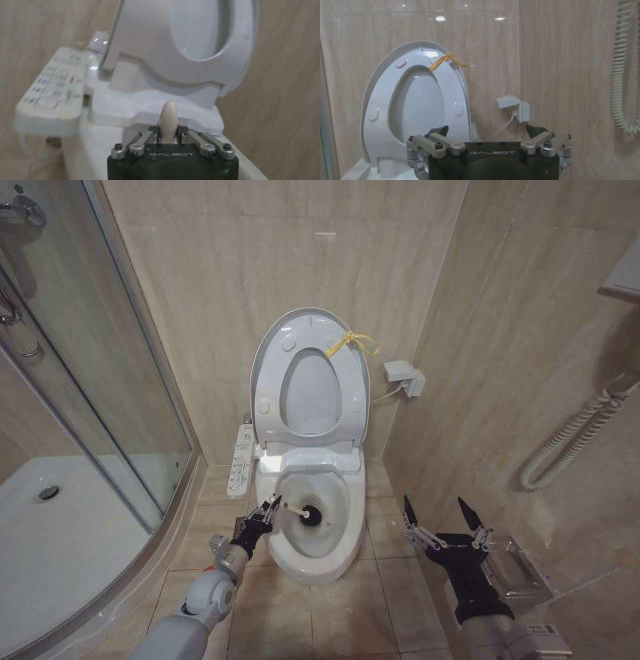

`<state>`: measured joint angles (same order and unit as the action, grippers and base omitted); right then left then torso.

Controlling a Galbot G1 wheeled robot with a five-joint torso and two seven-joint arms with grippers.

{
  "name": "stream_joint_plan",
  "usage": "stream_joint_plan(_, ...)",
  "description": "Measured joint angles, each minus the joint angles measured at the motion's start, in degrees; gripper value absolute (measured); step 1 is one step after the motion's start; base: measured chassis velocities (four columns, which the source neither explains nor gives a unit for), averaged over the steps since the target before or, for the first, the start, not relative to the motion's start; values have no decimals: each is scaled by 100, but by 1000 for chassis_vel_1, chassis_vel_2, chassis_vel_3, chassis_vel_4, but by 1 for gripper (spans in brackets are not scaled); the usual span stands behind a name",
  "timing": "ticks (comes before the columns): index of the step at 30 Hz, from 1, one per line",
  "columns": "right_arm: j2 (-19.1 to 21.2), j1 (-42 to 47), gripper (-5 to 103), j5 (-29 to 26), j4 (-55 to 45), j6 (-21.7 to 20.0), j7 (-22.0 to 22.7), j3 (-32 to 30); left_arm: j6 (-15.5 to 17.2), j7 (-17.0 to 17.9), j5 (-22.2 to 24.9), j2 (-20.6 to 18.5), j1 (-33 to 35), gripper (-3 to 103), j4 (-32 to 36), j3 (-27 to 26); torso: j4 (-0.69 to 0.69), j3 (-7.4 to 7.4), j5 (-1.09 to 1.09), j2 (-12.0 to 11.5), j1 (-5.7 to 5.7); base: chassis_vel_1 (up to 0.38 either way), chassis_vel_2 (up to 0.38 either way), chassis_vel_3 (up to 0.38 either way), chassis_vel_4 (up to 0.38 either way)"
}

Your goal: Open the toilet lid, clean the toilet bowl with a toilet brush, close the toilet lid, and flush.

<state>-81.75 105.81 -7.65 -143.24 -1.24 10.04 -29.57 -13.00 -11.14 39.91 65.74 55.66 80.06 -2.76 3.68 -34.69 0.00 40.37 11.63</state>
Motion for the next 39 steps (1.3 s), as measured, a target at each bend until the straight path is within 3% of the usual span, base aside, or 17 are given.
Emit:
stream_joint_plan(2,0,0,100,0,0,0,0,0,-18,-43,1,2,-2,21,3,0,0,0,1,0,0,0,0,0,0)
stream_joint_plan(6,0,0,100,0,0,0,0,0,-9,-240,690,70,-62,21,78,78,-1,0,1,0,0,0,0,0,0)
stream_joint_plan(9,0,0,100,0,0,0,0,0,-55,-372,798,121,-123,21,-17,88,1,0,1,0,0,0,0,0,0)
stream_joint_plan(19,0,0,100,0,0,0,0,0,-123,-492,-15,172,-120,21,-400,41,-1,0,0,0,0,0,0,0,0)
stream_joint_plan(21,0,0,100,0,0,0,0,0,-118,-486,-16,133,-94,21,-325,38,0,0,0,0,0,0,0,0,0)
stream_joint_plan(24,0,0,100,0,0,0,0,0,36,-357,427,11,24,21,144,45,1,0,0,0,0,0,0,0,0)
stream_joint_plan(31,0,0,100,0,0,0,0,0,254,-55,912,-271,304,21,711,-59,-2,0,1,0,0,0,0,0,0)
stream_joint_plan(36,0,0,100,0,0,0,0,0,155,-65,756,-190,221,21,397,-81,-2,0,0,0,0,0,0,0,0)
stream_joint_plan(39,0,0,100,0,0,0,0,0,-37,-83,360,-40,74,21,2,-2,-1,0,1,0,0,0,0,0,0)
